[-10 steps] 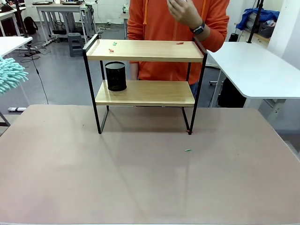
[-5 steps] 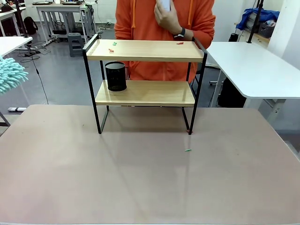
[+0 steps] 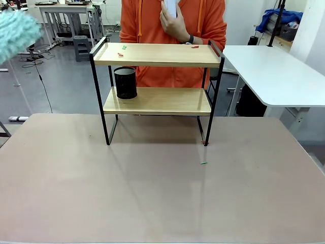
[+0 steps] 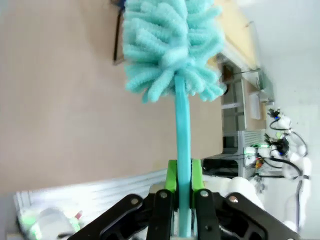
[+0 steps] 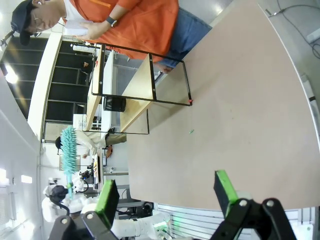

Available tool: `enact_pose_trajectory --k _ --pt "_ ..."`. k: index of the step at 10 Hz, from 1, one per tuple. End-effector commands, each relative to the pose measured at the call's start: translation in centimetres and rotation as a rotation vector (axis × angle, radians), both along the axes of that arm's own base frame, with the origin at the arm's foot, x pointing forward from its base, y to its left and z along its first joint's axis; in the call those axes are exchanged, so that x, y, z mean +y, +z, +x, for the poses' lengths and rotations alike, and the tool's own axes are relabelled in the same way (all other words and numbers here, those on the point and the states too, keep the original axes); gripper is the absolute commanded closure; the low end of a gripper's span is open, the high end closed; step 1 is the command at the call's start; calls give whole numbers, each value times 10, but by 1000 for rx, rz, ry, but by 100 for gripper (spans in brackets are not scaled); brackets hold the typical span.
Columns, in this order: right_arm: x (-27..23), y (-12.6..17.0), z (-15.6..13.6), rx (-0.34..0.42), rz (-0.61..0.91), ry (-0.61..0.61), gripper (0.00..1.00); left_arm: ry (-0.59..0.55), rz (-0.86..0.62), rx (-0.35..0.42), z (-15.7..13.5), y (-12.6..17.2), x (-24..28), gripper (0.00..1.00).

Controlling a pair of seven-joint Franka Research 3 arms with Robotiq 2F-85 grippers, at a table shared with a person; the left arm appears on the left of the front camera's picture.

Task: Clean the shelf.
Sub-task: Clean the remaining tier of the Shelf with the Duster once objects are removed.

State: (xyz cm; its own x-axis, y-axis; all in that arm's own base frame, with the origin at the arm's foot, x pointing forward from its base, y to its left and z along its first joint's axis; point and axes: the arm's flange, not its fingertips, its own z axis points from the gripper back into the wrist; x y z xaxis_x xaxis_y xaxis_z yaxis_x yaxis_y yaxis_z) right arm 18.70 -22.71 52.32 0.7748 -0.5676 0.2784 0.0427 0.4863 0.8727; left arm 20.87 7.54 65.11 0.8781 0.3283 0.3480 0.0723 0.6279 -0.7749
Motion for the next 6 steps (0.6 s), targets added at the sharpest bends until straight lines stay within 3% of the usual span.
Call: enact_pose_trajectory --k 1,3,5,6 --pt "0 2 2 -39 4 5 0 -13 31 -84 29 41 -72 88" --pt "0 2 2 -39 4 5 0 -41 21 -55 54 59 -125 88" --pt "0 2 2 -39 4 5 0 -22 -15 -13 80 54 -166 88" --pt "0 2 2 -39 4 5 0 -101 103 105 81 40 -177 88"
